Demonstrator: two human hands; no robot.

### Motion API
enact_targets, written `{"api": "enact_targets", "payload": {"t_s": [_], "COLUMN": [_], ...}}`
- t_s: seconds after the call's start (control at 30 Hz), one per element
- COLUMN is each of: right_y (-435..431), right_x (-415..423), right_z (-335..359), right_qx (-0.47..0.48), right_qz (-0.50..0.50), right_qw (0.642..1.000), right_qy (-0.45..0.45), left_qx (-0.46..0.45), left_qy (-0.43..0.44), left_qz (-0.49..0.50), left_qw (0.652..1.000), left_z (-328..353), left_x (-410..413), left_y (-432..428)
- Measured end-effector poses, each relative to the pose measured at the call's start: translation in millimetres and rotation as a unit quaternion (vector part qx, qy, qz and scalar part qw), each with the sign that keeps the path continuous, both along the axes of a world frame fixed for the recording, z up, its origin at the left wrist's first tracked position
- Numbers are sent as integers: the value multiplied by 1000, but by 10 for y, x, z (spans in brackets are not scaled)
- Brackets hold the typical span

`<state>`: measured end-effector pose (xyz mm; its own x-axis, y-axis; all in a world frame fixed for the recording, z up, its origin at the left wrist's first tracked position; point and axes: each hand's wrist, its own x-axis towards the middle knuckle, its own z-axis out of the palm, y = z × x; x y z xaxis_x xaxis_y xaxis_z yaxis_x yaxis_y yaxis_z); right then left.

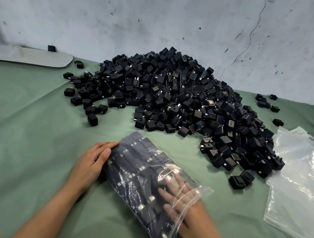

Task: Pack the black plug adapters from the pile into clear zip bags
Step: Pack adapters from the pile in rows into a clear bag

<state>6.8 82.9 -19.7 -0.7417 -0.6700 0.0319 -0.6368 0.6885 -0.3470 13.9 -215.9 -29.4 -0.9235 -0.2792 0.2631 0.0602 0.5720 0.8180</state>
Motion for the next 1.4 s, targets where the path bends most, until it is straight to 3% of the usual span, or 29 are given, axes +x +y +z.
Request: {"api": "enact_targets", "payload": {"t_s": [0.13,0.23,0.3,1.03,1.4], "right_y": [-245,-346,-415,-1271,-1051], "right_x": [-125,-246,-370,-711,-603], "right_z": [127,33,10,57,59], "right_qx": [84,129,148,125,107], "right_qz": [12,44,60,33,41], "right_qw": [993,990,986,991,992], "right_qy": [82,31,43,37,59], "left_qx": [-12,-25,-40,-44,-73], "left_qy": [-7,-10,-6,-38,2], "left_qz": [-1,0,8,62,45], "left_qw": [1000,1000,999,996,996], "left_z": [28,22,3,-78,-48], "left_x": [-3,9,-2,-45,-27], "left_y": [6,-5,-11,-32,-25]}}
